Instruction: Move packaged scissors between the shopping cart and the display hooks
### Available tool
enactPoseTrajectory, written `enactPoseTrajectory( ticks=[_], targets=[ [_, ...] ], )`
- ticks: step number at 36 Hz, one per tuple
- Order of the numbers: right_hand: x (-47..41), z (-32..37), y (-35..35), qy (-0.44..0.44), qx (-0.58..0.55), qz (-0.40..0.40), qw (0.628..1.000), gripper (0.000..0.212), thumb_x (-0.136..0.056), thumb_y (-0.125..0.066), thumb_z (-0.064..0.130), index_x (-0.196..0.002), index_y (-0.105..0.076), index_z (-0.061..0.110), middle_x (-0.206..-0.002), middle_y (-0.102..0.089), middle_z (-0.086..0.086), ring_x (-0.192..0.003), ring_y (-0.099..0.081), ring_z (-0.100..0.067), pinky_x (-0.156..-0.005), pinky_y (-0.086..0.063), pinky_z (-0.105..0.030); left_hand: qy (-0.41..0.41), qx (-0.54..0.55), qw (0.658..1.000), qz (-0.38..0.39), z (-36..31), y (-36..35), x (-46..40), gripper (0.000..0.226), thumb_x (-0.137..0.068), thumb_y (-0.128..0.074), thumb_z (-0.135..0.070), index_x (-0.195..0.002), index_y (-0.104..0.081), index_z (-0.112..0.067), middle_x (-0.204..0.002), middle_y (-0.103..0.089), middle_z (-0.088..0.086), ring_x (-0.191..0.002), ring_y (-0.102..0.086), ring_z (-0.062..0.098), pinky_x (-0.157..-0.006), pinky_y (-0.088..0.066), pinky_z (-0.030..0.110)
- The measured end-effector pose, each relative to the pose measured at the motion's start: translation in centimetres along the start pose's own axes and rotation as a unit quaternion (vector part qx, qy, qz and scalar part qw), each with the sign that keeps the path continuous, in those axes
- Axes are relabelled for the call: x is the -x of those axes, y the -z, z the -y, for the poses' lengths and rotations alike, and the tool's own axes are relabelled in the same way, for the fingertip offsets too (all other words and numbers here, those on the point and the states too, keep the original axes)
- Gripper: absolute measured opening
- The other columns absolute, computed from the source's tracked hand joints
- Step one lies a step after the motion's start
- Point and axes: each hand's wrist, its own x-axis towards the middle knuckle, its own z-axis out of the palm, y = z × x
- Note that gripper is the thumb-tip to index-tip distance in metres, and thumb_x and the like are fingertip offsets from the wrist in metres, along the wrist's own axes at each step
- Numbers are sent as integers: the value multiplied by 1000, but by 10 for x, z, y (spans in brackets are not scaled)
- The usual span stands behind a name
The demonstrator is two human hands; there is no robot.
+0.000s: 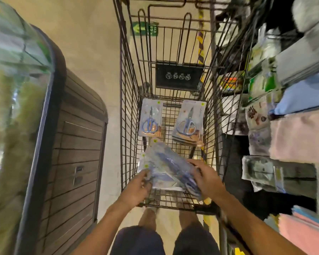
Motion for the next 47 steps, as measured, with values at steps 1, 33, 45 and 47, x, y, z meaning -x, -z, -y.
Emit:
enactPoseTrajectory(
  ticks=[1, 33, 45, 47],
  targets=[
    [2, 5, 3, -18, -43, -5, 999, 32, -105, -50, 22, -135, -59, 29, -123, -67, 3, -106, -66, -9, -79, -45, -5, -4, 24, 1000, -8, -7, 0, 3, 50, -101, -56, -20, -146, -40, -34, -124, -56, -7, -101, -60, 6, -74, -57, 27],
    [-32, -65, -61, -33, 36, 45, 998, 67, -79, -82, 28, -139, -54, 22, -133, -60, 5, -123, -55, -16, -106, -47, -39, -99, 179, 962, -183, 9, 11, -14, 99, -83, -78, -6, -154, -22, -45, -155, -35, -25, -141, -42, 6, -104, -51, 33],
    [-52, -92, -103, 86, 262, 32, 961, 95, -55, -96, 27, -140, -53, 17, -137, -54, -5, -125, -48, -25, -110, -38, -37, -83, 196, 963, -164, 23, -4, -35, 99, -83, -77, -6, -152, -22, -50, -145, -45, -28, -128, -53, -3, -86, -55, 16],
    [-50, -88, -102, 102, 285, 32, 953, 93, -58, -94, 27, -140, -51, 17, -138, -52, -4, -125, -48, -26, -108, -41, -39, -80, 192, 964, -164, 25, -5, -34, 99, -83, -77, -9, -151, -21, -53, -147, -44, -26, -129, -52, 0, -88, -56, 20]
  ],
)
